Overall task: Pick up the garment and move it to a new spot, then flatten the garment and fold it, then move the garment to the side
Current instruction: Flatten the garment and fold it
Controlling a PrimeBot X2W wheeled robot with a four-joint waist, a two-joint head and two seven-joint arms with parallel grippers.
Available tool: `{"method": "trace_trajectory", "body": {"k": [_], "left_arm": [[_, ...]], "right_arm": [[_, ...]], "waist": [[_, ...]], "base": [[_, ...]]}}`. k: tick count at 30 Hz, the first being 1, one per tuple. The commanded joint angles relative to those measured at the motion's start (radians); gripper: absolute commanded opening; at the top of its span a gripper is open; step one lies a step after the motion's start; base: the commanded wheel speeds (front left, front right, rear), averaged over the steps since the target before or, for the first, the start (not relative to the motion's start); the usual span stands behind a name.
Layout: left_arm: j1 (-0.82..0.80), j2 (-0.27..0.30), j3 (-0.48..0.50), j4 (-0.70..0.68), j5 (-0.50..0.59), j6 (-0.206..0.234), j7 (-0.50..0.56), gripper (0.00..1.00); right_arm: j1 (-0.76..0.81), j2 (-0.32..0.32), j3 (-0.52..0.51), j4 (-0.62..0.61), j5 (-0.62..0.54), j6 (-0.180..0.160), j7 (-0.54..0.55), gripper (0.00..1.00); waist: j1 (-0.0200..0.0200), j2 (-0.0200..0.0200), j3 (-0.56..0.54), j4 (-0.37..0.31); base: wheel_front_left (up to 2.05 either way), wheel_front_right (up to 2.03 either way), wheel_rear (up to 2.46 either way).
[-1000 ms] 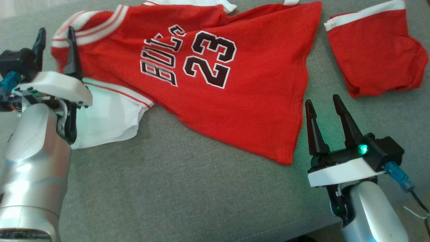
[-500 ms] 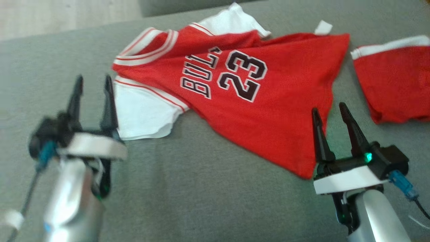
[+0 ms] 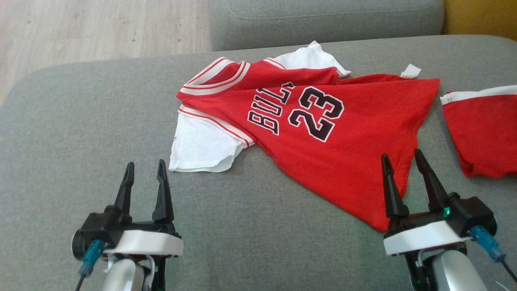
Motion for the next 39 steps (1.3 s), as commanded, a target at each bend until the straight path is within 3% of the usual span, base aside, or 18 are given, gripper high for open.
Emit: {"method": "trace_trajectory", "body": {"k": [1,7,22,32,34,39], "left_arm": [[-0.033,0.002,0.04,-0.033,0.01,-0.001,-0.008,1.0],[-0.073,0.003,0.04,0.045,0.032,-0.008,-0.004,1.0],[-0.301,0.072,0.038,0.391,0.036,0.007,0.161,1.0],[-0.35,0.085,0.03,0.523,0.028,0.009,0.205,0.99],[-0.35,0.083,0.02,0.545,0.025,-0.007,0.221,0.0],[-0.341,0.078,0.011,0.551,0.011,-0.029,0.205,0.0]], "right_arm": [[-0.022,-0.003,0.021,-0.03,-0.009,-0.001,-0.009,1.0],[-0.033,-0.003,0.032,-0.039,-0.002,-0.001,-0.009,1.0],[-0.071,-0.003,0.055,-0.033,0.006,-0.001,-0.009,1.0],[-0.079,-0.003,0.051,-0.027,0.01,-0.001,-0.009,1.0],[-0.08,-0.003,0.049,-0.024,0.011,-0.001,-0.009,1.0],[-0.077,-0.003,0.044,-0.012,0.01,-0.001,-0.009,1.0]], "waist": [[0.0002,0.0,0.001,-0.002],[0.0002,0.0,0.026,-0.017],[0.0002,0.0,0.117,-0.087],[0.0002,0.0,0.136,-0.109],[0.0002,0.0,0.134,-0.11],[0.0002,0.0,0.117,-0.108]], "base": [[0.0,0.0,0.0],[0.0,0.0,0.0],[0.0,0.0,0.0],[0.0,0.0,0.0],[0.0,0.0,0.0],[0.0,0.0,0.0]]}}
